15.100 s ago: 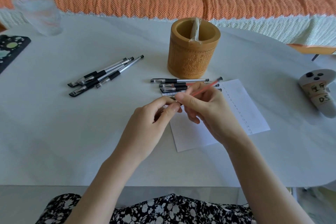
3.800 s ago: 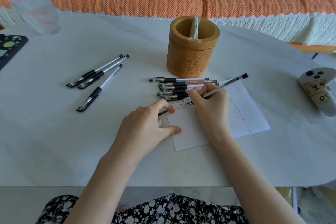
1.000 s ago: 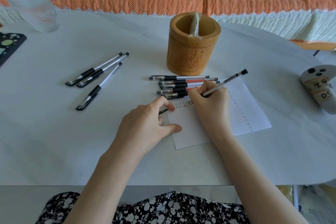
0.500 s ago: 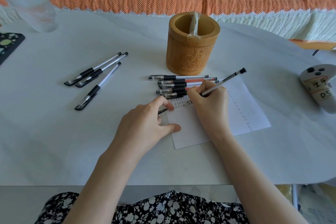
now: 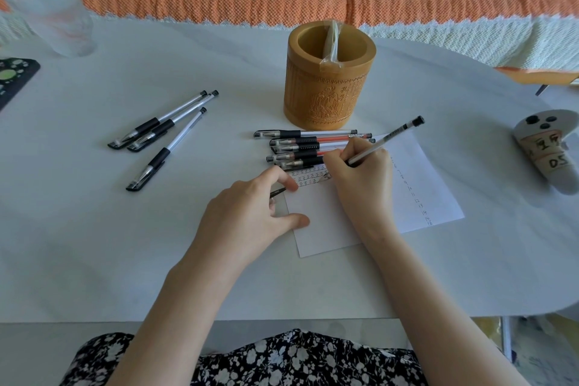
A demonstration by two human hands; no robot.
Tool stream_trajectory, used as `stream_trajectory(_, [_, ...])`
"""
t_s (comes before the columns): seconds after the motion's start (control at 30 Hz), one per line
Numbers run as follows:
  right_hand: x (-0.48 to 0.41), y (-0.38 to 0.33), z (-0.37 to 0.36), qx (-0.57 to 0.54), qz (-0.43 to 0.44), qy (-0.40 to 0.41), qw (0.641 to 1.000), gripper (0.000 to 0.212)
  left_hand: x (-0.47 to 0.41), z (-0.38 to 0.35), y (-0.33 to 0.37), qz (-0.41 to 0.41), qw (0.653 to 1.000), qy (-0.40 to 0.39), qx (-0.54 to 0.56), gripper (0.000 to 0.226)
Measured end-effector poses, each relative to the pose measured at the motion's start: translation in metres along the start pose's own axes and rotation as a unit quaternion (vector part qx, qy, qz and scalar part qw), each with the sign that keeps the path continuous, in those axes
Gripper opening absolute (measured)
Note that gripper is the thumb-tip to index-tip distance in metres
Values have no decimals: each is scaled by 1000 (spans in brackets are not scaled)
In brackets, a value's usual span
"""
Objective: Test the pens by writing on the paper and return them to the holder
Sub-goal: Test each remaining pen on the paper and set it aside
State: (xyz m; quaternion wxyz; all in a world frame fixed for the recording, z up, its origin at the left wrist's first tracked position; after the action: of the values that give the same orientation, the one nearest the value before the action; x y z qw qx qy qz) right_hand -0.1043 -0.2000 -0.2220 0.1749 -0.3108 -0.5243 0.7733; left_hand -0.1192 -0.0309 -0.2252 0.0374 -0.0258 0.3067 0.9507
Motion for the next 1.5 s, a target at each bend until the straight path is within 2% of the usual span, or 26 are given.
stream_trajectory(0.2, [0,2,0,-3,-8,-1,1000,33,1,1,1,4,1000,-5,-1,38])
stream_trajectory(0.33, [-4,7,4,-20,-43,6,999,31,2,2,1,-7,1000,-8,11,37])
stream_trajectory(0.43, [-8,10,7,-115,-129,-2,985,41,4,8,9,-32,994,1,104,30])
stream_trajectory(0.53, [-2,3,-2,-242,-201,-90,945,39,7,3,14,-2,966,-51,254,16])
stream_trajectory(0.6, [7,-5,-6,-269,-217,-147,927,28,11,-4,20,-8,949,-87,304,20])
stream_trajectory(0.7, [15,-8,-2,-249,-215,-171,929,25,13,-8,28,-42,944,-98,313,26])
stream_trajectory(0.9, [10,-11,7,-236,-188,-131,944,35,12,-4,28,-49,938,-92,330,44])
stream_trajectory(1.13, [24,-20,-7,-159,-137,-212,954,30,14,-8,33,-41,930,-105,349,47])
stream_trajectory(1.23, [29,-25,-11,-159,-127,-263,943,22,13,-7,31,-41,936,-93,336,43])
stream_trajectory(1.33, [32,-30,-13,-185,-117,-294,931,16,8,3,23,-35,955,-29,294,24])
stream_trajectory(1.4, [28,-30,-10,-190,-113,-269,937,25,4,9,19,-28,959,2,281,10])
stream_trajectory(1.5, [23,-26,-5,-188,-117,-218,951,35,2,15,15,-35,962,42,267,15])
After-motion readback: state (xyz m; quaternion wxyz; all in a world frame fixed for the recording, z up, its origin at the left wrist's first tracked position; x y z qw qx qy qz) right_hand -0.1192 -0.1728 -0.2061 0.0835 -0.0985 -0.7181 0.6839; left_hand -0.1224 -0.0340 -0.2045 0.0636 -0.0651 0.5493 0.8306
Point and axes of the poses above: each hand's wrist, its own x-axis away from the middle knuckle, its own z-axis out of the back of the hand, y = z × x, the point moved 9 cm from there along -x, towards the middle knuckle, and after that the axes turned 15 degrees about y, right-handed, at the moved point
